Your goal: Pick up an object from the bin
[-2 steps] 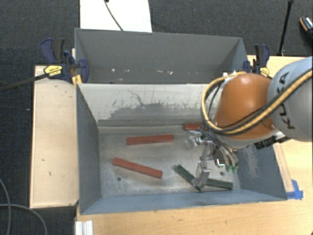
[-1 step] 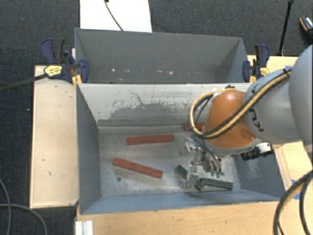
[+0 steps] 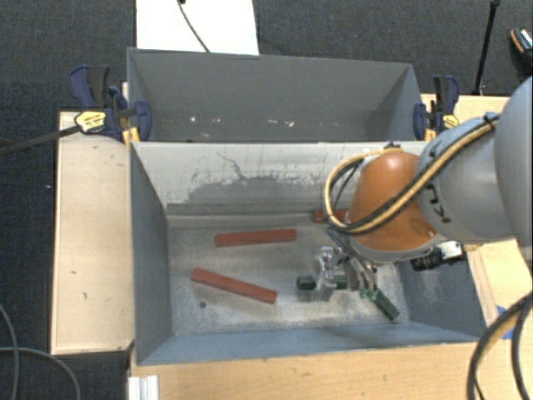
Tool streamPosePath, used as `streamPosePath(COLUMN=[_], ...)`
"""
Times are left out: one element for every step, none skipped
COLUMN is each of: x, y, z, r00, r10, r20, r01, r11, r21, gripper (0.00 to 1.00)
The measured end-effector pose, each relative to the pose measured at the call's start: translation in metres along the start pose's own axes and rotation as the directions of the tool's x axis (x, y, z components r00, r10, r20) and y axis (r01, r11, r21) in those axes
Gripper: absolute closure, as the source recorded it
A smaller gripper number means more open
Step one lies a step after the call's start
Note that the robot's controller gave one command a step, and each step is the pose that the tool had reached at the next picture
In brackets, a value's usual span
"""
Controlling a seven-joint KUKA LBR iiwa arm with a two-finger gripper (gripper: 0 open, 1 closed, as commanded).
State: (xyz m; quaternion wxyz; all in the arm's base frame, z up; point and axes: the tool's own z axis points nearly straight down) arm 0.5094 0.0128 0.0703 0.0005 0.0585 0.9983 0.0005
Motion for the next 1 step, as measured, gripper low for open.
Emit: streamPosePath(x=[-0.0031], y=[-0.0065], z=[-0.1383], r00=[1.000], r10=[-0.012], r20=[0.010], r01=[0.012], r11=[1.000], r21=[-0.001], gripper=[1.00])
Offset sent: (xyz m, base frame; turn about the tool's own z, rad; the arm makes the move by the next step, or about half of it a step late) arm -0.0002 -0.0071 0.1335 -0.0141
